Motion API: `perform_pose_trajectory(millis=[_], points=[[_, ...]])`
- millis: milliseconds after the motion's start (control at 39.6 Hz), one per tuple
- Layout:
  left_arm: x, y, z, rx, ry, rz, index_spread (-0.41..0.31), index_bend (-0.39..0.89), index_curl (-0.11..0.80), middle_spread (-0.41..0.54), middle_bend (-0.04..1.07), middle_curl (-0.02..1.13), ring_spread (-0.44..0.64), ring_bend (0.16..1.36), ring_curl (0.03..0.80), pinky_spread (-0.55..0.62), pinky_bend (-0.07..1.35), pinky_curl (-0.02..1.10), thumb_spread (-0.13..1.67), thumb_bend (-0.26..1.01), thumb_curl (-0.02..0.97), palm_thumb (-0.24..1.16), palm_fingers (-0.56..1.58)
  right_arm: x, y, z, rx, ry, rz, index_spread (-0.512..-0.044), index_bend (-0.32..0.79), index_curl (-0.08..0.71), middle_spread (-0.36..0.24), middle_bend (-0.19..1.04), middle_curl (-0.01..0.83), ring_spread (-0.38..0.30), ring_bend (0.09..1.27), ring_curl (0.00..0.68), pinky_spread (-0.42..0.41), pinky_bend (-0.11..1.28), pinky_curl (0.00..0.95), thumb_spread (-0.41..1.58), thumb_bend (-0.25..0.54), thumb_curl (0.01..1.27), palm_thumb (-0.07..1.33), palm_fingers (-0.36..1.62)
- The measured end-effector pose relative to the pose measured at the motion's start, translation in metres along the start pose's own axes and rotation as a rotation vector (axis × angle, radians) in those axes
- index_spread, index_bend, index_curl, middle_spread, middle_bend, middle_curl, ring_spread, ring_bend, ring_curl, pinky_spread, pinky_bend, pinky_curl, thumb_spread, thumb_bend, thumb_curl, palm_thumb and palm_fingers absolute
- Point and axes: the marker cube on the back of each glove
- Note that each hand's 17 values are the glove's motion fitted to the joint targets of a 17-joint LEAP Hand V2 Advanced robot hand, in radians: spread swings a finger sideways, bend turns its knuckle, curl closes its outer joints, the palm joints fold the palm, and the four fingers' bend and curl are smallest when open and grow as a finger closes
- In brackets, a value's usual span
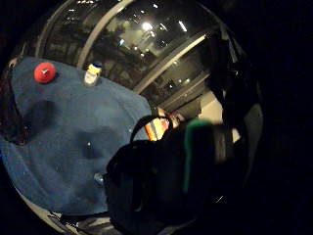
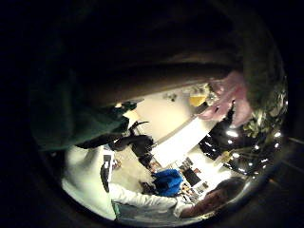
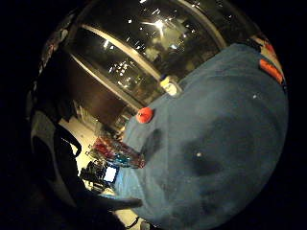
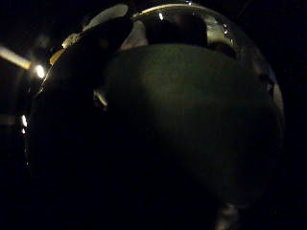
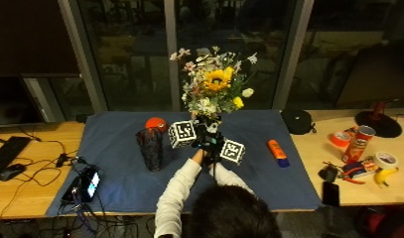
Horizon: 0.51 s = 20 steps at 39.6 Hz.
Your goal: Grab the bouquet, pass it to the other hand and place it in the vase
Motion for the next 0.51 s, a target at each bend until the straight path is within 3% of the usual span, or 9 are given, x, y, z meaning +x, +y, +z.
perform_pose_trajectory(millis=[76,101,202,303,430,505], points=[[0.001,-0.001,-0.009,0.033,-0.014,-0.006,-0.136,0.19,0.255,-0.221,0.54,0.47,-0.26,0.62,0.361,-0.29,0.56,0.42,0.92,0.06,0.421,0.71,1.38,-0.01,0.007,0.007,-0.119,-0.108,-0.05,-0.215,0.36,0.585,-0.149,0.86,0.637,-0.179,1.05,0.57,-0.234,0.76,0.517,0.72,-0.024,0.65,1.02,1.35],[0.002,-0.002,-0.012,0.044,-0.019,-0.004,-0.154,0.2,0.266,-0.239,0.56,0.49,-0.28,0.72,0.399,-0.3,0.57,0.44,0.91,0.06,0.426,0.72,1.48,-0.013,0.01,0.009,-0.169,-0.124,-0.053,-0.217,0.32,0.575,-0.152,0.85,0.629,-0.184,1.03,0.562,-0.246,0.76,0.513,0.7,-0.032,0.65,1.02,1.32],[0.006,-0.008,-0.025,0.056,-0.028,0.01,-0.208,0.24,0.31,-0.285,0.62,0.53,-0.33,0.79,0.432,-0.35,0.61,0.47,0.89,0.03,0.437,0.73,1.48,-0.012,0.02,0.007,-0.358,-0.064,-0.033,-0.228,0.21,0.557,-0.162,0.73,0.586,-0.2,0.97,0.529,-0.286,0.74,0.485,0.61,-0.053,0.66,0.98,1.18],[0.021,-0.019,-0.042,0.037,-0.022,0.031,-0.246,0.3,0.356,-0.316,0.68,0.56,-0.36,0.82,0.457,-0.39,0.64,0.48,0.9,-0.01,0.442,0.73,1.47,-0.033,0.023,0.005,-0.498,-0.278,-0.205,-0.241,0.1,0.51,-0.156,0.52,0.521,-0.202,0.81,0.483,-0.295,0.82,0.483,0.58,-0.051,0.66,0.95,0.95],[0.04,-0.05,-0.068,0.053,-0.005,0.076,-0.272,0.33,0.395,-0.341,0.72,0.57,-0.38,0.86,0.476,-0.41,0.67,0.49,0.89,-0.02,0.456,0.75,1.44,-0.011,0.015,-0.01,-0.59,-0.082,-0.154,-0.25,0.08,0.471,-0.143,0.37,0.475,-0.189,0.73,0.461,-0.201,0.74,0.465,0.75,-0.054,0.63,0.87,0.62],[0.055,-0.068,-0.088,0.066,-0.015,0.083,-0.283,0.34,0.415,-0.349,0.74,0.58,-0.38,0.87,0.483,-0.42,0.68,0.5,0.88,-0.02,0.464,0.75,1.42,-0.009,0.004,-0.017,-0.596,-0.111,-0.188,-0.258,0.08,0.436,-0.134,0.34,0.459,-0.178,0.68,0.435,-0.155,0.69,0.44,0.8,-0.047,0.61,0.85,0.56]])
